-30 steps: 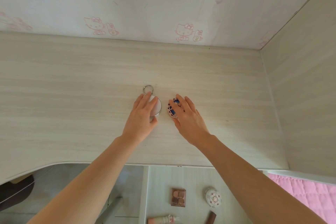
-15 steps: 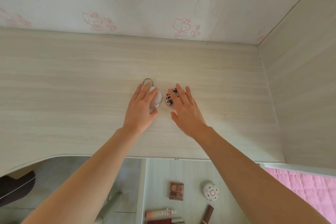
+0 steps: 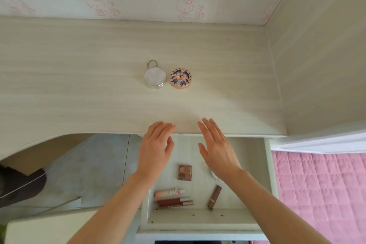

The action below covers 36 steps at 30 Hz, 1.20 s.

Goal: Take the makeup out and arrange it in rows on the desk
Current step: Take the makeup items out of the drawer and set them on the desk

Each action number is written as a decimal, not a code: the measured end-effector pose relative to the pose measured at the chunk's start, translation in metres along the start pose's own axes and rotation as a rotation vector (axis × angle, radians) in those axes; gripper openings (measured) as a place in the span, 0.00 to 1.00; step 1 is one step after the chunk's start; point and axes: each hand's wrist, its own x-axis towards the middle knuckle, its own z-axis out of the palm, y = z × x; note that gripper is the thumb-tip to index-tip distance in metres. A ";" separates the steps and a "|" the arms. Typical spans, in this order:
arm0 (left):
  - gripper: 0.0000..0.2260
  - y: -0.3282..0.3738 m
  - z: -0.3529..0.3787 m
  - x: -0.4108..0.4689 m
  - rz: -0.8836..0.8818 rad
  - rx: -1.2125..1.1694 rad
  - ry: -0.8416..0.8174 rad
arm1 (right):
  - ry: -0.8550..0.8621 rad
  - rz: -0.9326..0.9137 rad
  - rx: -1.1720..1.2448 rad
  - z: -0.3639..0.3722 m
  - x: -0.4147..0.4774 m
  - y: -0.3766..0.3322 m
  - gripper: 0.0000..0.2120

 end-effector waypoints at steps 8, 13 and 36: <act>0.15 0.031 0.038 -0.089 -0.149 -0.007 -0.190 | -0.102 0.072 0.003 0.042 -0.101 0.026 0.27; 0.15 0.027 0.069 -0.108 -0.245 0.035 -0.339 | -0.224 0.184 -0.008 0.071 -0.121 0.048 0.27; 0.23 0.000 0.166 -0.105 -0.636 0.142 -0.423 | -0.267 0.441 -0.163 0.146 -0.091 0.095 0.35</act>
